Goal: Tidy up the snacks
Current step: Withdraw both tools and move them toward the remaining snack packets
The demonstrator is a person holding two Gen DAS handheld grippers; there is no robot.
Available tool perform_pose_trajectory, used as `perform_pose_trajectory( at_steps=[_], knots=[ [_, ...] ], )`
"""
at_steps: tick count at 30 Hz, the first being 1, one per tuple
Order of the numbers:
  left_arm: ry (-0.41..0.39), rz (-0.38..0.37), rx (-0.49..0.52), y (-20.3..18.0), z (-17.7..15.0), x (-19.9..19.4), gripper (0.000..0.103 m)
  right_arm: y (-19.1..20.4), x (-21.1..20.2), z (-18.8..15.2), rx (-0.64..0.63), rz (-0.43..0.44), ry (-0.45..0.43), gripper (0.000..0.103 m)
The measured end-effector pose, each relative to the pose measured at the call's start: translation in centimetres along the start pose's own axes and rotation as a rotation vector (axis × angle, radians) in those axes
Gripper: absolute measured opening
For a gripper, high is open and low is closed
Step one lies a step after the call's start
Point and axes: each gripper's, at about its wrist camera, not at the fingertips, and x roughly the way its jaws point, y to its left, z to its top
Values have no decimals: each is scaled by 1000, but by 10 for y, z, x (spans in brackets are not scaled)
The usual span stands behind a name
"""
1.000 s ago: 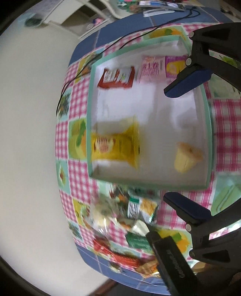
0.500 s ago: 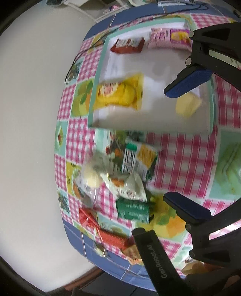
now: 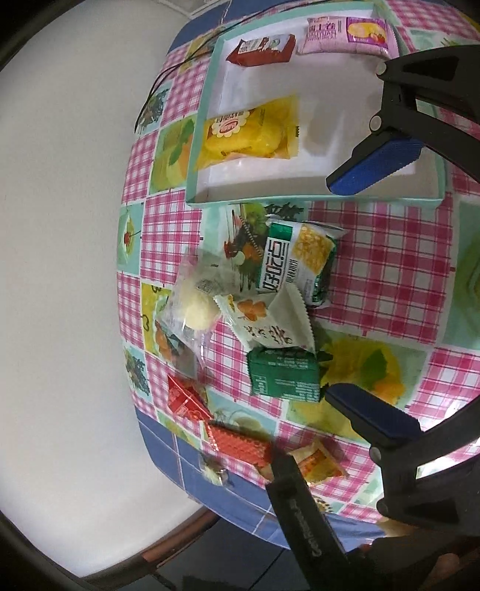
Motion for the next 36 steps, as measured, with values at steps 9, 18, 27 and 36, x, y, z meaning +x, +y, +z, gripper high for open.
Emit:
perform_pose_trajectory(
  at_steps=[9, 18, 27, 36],
  knots=[
    [9, -18, -74, 20, 9, 14, 99, 4, 9, 16, 0, 44, -13, 103],
    [20, 21, -13, 19, 17, 23, 99, 4, 32, 27, 24, 4, 26, 102],
    [64, 32, -15, 25, 18, 37, 99, 33, 52, 38, -165, -144, 26, 91],
    [98, 37, 7, 20, 18, 50, 99, 55, 70, 40, -299, -197, 25, 87]
  ],
)
